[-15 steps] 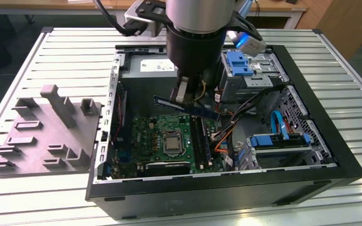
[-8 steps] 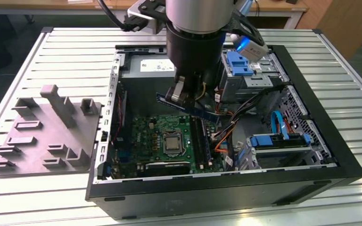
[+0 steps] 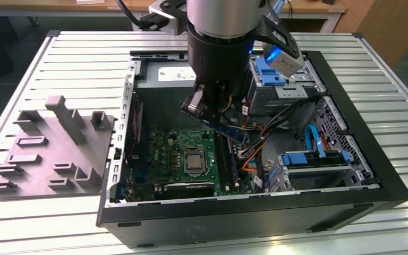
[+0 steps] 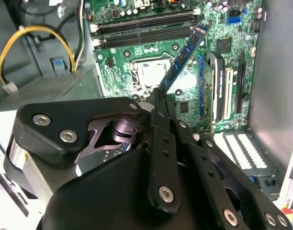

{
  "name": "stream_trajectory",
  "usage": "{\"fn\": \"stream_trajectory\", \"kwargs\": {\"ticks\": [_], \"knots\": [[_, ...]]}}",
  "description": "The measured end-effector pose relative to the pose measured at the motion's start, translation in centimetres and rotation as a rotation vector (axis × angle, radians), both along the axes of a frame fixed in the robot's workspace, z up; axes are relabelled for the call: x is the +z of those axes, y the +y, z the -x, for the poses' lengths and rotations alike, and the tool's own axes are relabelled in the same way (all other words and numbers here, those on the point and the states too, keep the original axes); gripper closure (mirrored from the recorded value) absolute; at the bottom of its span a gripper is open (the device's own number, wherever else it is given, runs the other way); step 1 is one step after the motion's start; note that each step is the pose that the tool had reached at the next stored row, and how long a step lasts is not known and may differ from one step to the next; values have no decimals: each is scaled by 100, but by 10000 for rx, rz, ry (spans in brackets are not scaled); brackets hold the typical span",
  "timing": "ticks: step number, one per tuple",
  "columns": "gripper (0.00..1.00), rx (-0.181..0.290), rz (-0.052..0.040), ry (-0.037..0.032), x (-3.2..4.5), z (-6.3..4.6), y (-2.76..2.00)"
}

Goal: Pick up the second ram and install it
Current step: 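Insert the second ram into the second slot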

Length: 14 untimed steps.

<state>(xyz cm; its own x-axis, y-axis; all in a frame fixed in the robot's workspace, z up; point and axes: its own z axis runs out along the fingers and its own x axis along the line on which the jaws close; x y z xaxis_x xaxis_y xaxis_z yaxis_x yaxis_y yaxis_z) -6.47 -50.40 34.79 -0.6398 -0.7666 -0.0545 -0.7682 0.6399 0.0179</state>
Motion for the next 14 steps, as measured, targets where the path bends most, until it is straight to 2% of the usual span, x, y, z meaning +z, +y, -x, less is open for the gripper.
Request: {"fn": "stream_trajectory", "kwargs": {"ticks": [14], "knots": [[89,-2545,0,1,-4,0,0]]}}
